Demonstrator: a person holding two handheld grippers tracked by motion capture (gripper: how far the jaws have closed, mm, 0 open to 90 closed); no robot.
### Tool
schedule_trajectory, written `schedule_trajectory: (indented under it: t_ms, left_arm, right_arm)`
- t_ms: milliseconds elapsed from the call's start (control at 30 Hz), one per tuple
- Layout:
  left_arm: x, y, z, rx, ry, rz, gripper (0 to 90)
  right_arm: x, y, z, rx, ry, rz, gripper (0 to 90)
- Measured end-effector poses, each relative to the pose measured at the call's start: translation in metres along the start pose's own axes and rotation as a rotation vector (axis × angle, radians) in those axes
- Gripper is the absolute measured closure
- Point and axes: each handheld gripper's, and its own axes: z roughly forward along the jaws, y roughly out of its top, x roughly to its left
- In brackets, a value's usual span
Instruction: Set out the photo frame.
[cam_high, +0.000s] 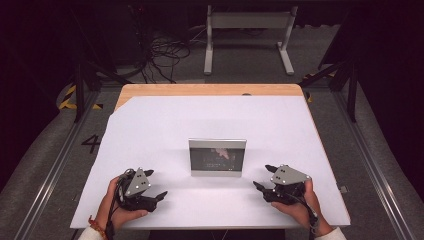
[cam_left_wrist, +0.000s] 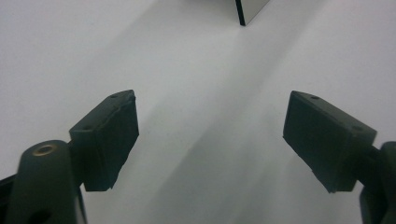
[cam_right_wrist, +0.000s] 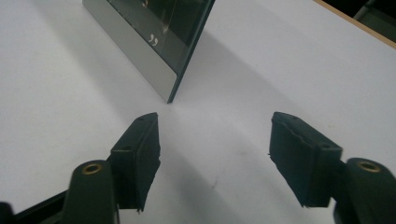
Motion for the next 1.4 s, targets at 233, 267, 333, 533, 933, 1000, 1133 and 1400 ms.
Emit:
schedule_trajectory:
  t_ms: [233, 267, 333, 533, 933, 1000, 1133, 1400]
  left_arm:
    - [-0.001, -0.007, -0.002, -0.012, -0.040, -0.021, 12.1]
    - [-0.001, -0.009, -0.003, -0.019, -0.046, -0.028, 11.0]
    - [-0.002, -0.010, -0.003, -0.023, -0.047, -0.038, 9.1]
    - [-0.002, -0.014, -0.007, -0.046, -0.063, -0.047, 5.8]
    - [-0.006, -0.013, -0.005, -0.031, -0.060, -0.027, 6.1]
    - [-0.006, -0.013, -0.005, -0.033, -0.058, -0.025, 6.2]
    - [-0.006, -0.013, -0.005, -0.030, -0.054, -0.022, 6.2]
    - [-0.006, -0.012, -0.004, -0.024, -0.055, -0.016, 6.2]
  right_arm:
    - [-0.001, -0.005, 0.000, 0.020, 0.008, -0.006, 22.5]
    - [-0.001, -0.006, 0.000, 0.021, 0.009, -0.006, 21.3]
    - [-0.001, -0.007, 0.000, 0.023, 0.009, -0.008, 20.1]
    - [-0.001, -0.009, 0.001, 0.016, 0.019, -0.002, 13.4]
    - [0.003, -0.009, 0.006, 0.032, 0.013, -0.025, 10.9]
    - [0.004, -0.008, 0.006, 0.035, 0.008, -0.026, 11.3]
    - [0.004, -0.008, 0.006, 0.032, 0.006, -0.027, 11.4]
    - [0.002, -0.009, 0.005, 0.032, 0.004, -0.023, 11.5]
